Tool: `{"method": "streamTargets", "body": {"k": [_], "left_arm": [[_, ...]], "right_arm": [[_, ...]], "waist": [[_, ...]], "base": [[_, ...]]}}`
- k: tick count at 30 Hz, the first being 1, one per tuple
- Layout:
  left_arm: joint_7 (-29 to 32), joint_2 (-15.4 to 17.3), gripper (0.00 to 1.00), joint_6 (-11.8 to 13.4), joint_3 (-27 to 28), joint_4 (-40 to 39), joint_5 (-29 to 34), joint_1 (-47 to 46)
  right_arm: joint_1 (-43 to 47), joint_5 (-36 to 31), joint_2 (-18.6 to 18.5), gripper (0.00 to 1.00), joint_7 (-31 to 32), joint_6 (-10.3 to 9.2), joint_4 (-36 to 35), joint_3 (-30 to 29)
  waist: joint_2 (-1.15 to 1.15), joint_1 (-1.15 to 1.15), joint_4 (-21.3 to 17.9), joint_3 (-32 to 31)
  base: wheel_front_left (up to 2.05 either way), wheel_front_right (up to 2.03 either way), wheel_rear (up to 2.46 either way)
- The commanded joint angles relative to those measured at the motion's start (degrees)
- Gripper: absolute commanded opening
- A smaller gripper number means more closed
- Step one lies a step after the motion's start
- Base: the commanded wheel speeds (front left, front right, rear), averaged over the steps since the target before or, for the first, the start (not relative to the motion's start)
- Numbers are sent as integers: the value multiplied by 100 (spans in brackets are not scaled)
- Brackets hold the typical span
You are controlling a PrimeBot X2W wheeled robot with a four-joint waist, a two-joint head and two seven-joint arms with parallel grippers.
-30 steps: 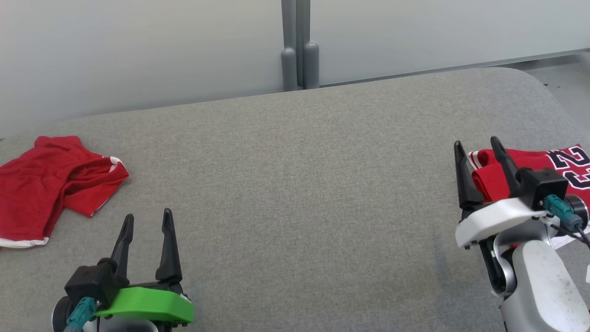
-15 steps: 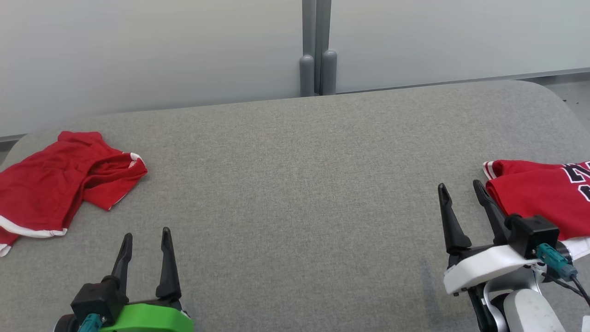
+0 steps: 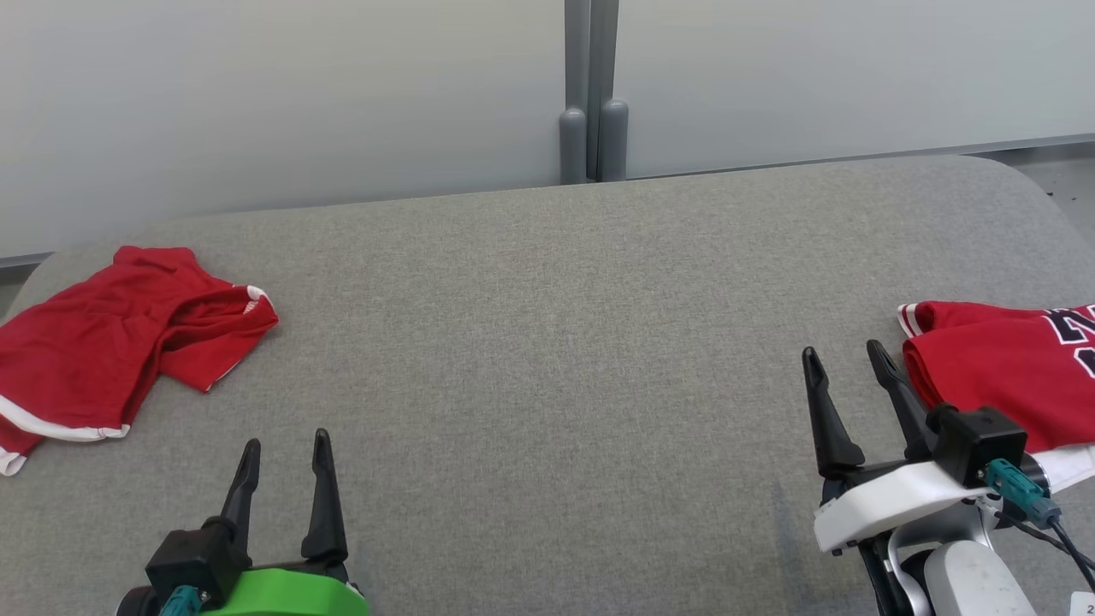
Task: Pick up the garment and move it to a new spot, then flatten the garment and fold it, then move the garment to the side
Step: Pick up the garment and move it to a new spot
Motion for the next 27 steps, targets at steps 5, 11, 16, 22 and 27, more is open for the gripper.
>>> {"method": "streamTargets", "body": {"k": [5, 11, 16, 22, 27], "left_arm": [[-16, -20, 100, -73, 28, 35, 78, 89], [-15, -9, 100, -113, 92, 79, 124, 26], [-16, 29, 100, -79, 107, 8, 156, 69], [6, 111, 100, -35, 144, -68, 159, 167], [9, 143, 100, 0, 175, -139, 109, 239]], "right_arm": [[50, 15, -9, 100, -49, 0, -22, -10], [118, 22, -10, 100, -54, 0, -120, 23], [150, 34, -8, 100, -60, 0, -208, 100], [182, 75, -9, 100, -71, 0, -230, 236], [162, 102, -10, 100, -100, 0, -206, 272]], "waist": [[33, 0, 70, -21], [33, 0, 392, -40], [33, 0, 927, -51], [33, 0, 1733, -55], [33, 0, 2340, -36]], "base": [[0, 0, 0], [0, 0, 0], [0, 0, 0], [0, 0, 0], [0, 0, 0]]}}
